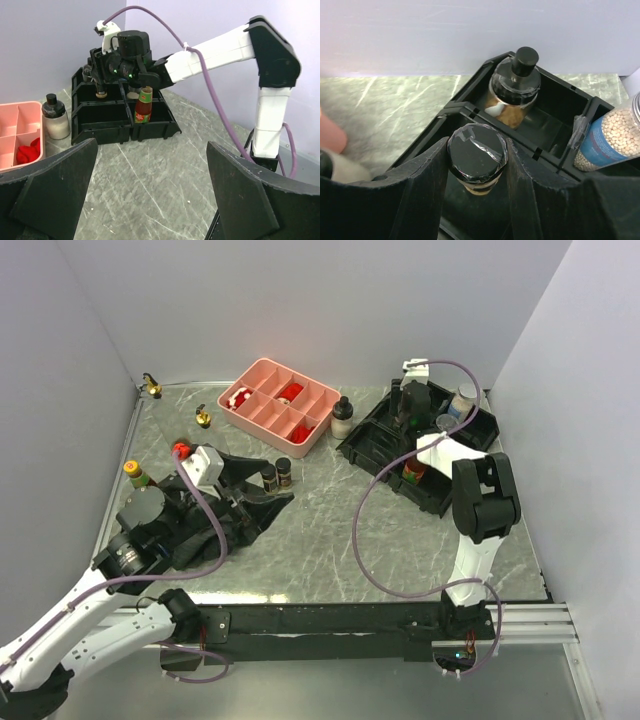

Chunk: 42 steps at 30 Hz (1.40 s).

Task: Organize the condiment bottles
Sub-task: Place the bottle in the storage box.

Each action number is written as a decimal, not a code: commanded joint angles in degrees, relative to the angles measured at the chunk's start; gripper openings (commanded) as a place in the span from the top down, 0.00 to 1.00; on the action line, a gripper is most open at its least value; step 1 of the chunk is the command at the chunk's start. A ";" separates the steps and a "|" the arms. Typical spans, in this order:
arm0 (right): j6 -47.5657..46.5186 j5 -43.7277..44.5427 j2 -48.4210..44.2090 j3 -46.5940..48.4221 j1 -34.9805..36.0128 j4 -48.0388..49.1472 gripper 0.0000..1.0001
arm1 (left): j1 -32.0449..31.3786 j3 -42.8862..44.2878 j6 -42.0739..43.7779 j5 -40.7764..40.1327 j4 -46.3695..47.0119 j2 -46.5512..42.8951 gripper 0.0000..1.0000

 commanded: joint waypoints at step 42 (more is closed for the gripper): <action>2.15 2.30 5.27 4.62 -3.33 -6.84 0.32 | -0.01 -0.34 0.38 -4.07 2.32 -2.60 0.04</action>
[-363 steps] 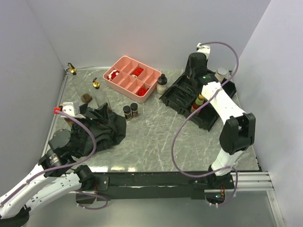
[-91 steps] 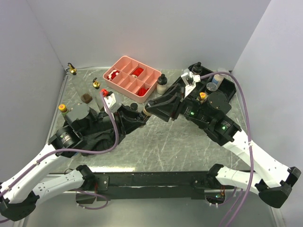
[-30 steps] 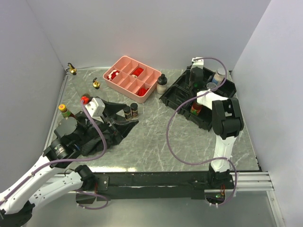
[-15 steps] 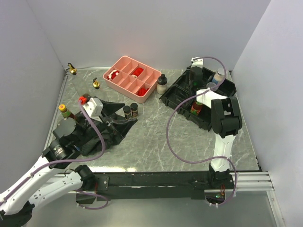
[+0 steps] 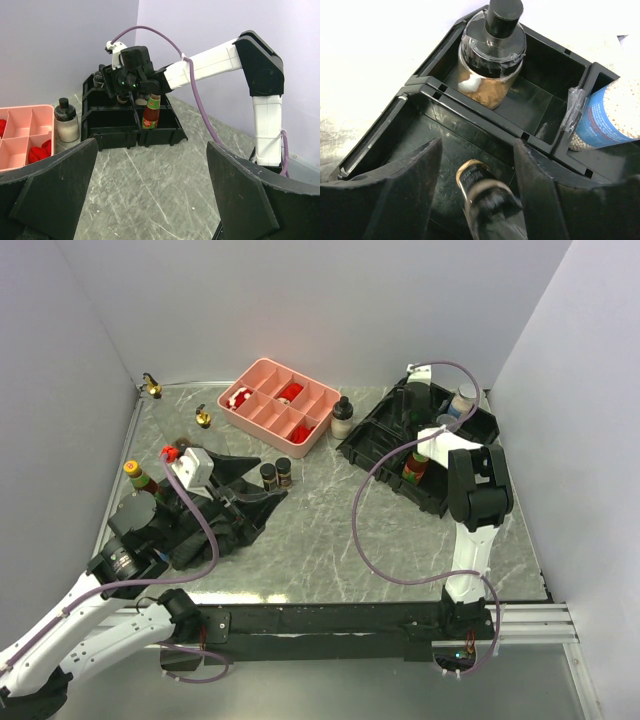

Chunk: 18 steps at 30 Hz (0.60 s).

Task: Organize the condiment bottles
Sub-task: Place the bottle in the storage box.

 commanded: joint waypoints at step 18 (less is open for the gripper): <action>0.89 -6.92 -5.19 5.80 -0.82 -14.20 0.25 | -0.01 -0.71 1.52 -5.03 1.90 -0.51 0.04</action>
